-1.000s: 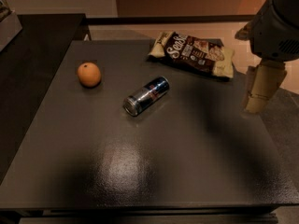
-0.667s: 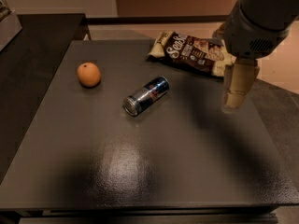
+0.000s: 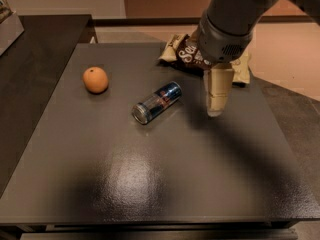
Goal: Pick redbull can
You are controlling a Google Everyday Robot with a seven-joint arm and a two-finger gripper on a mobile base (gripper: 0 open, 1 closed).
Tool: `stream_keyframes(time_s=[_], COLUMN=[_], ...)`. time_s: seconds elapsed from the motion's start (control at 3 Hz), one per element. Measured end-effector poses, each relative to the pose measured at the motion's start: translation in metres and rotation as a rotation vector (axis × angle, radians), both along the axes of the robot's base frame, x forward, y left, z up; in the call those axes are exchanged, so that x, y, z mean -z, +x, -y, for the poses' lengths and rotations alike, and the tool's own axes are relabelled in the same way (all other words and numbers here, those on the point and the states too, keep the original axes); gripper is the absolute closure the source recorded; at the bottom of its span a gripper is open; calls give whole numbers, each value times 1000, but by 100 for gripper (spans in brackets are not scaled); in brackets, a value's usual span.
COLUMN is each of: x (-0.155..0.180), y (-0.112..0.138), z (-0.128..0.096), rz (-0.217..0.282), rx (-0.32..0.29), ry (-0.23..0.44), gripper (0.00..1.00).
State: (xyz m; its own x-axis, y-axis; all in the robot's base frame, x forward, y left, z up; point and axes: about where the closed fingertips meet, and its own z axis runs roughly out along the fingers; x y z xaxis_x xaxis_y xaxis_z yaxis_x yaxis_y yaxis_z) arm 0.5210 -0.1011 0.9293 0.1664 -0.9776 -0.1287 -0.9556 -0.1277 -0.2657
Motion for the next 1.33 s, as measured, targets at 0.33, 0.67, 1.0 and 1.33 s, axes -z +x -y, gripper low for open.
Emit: stream_keyframes(time_s=[0.33,0.67,1.0,1.33], x=[11,22,35,51], y=[10,11,14,14], z=[-25,-44,-58,-70], rz=[-11,-19,-44,-79], rx=[-113,-239,-348,-434], ry=[-16,-34,-68,-104], gripper=[0,0,0,0])
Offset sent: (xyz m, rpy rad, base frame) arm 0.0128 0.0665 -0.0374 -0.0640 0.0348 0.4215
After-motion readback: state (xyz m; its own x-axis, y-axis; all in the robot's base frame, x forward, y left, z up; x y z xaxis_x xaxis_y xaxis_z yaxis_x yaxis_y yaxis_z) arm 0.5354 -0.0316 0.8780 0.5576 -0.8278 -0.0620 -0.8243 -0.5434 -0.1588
